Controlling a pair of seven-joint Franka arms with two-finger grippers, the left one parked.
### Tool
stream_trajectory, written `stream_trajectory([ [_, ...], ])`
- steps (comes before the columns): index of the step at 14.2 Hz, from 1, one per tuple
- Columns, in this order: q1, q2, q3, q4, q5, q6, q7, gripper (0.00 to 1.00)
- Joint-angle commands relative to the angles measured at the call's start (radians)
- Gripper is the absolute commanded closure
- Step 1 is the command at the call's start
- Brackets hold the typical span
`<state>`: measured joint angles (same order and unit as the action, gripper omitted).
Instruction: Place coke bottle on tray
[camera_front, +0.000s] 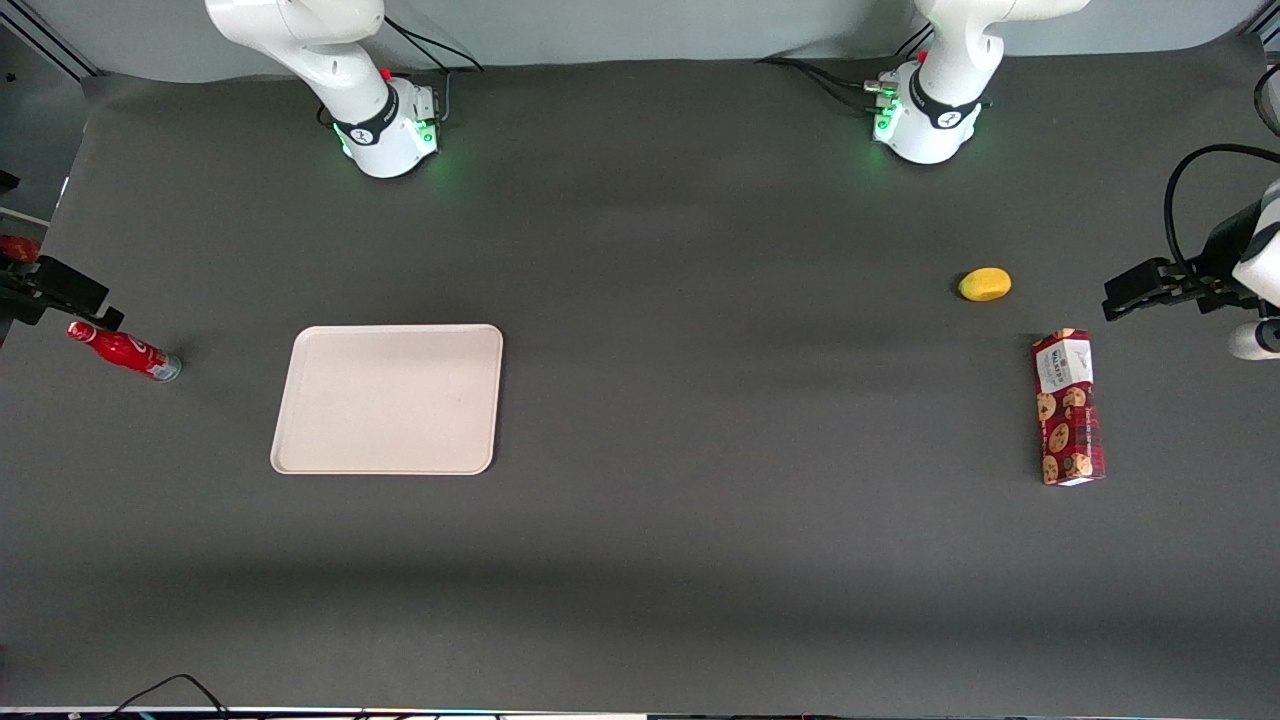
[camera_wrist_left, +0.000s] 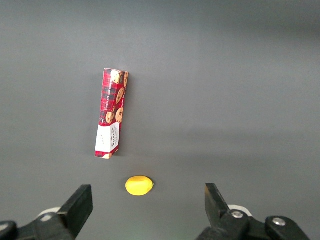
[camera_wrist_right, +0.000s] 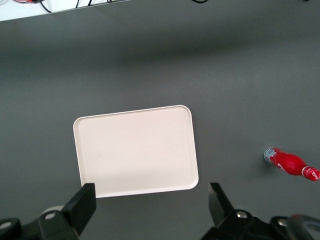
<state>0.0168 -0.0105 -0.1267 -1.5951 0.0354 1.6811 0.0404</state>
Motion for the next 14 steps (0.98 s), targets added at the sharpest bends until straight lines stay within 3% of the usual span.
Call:
stream_trajectory([
  [1, -0.001, 0.003, -0.002, 0.017, -0.003, -0.035, -0.004, 0.0],
  [14, 0.008, 0.006, -0.002, 0.026, -0.002, -0.066, -0.002, 0.0],
])
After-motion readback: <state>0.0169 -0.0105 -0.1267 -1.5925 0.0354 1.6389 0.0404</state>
